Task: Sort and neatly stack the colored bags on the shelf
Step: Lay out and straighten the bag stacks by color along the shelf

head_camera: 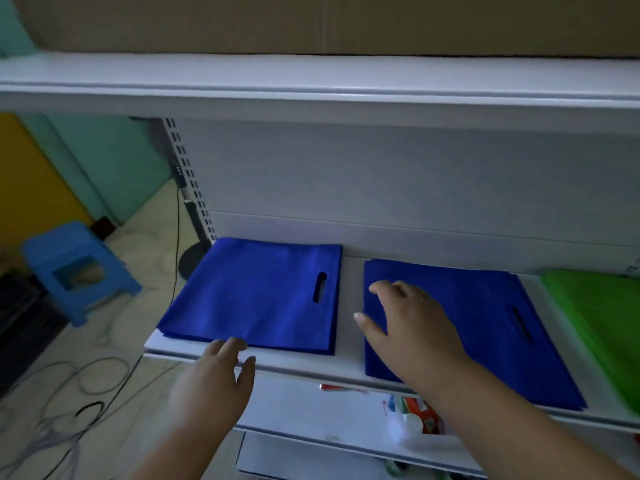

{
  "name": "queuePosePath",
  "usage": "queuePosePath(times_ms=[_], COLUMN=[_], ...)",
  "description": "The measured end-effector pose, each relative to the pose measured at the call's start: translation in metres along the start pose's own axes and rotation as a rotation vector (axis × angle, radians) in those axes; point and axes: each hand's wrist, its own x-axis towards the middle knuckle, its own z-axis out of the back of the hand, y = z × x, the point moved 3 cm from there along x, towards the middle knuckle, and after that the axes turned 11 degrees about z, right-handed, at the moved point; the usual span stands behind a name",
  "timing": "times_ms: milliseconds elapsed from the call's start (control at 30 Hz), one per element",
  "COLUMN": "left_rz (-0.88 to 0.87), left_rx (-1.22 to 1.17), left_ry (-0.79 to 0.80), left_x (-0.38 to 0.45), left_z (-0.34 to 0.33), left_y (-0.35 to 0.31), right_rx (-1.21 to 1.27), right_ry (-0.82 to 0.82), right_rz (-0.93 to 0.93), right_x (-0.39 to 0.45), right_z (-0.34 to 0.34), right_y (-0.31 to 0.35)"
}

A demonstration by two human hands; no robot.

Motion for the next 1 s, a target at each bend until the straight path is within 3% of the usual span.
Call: queuePosePath(times_ms=[300, 567, 867, 1000], left_rz=[-0.045, -0.104, -0.111, -0.127], left_rx=[0.097, 0.009, -0.105, -0.119], left_ry=[-0.006, 0.102, 0.100, 0.104], left_x=[0.090, 0.130, 0.149, 0.147], left_z=[0.032, 0.034, 0.037, 0.037], left_y=[0.103, 0.119, 0.127, 0.128], right_rx=[-0.055, -0.199, -0.095, -0.223], right_ry=[-0.004, 0.256, 0.100, 0.091], right_rz=[-0.108, -0.293, -0.418, -0.327], right_x=[0.050, 0.036, 0.033, 0.023], right_z=[-0.046, -0.096, -0.096, -0.109], right_y=[0.086, 0.103, 0.106, 0.107])
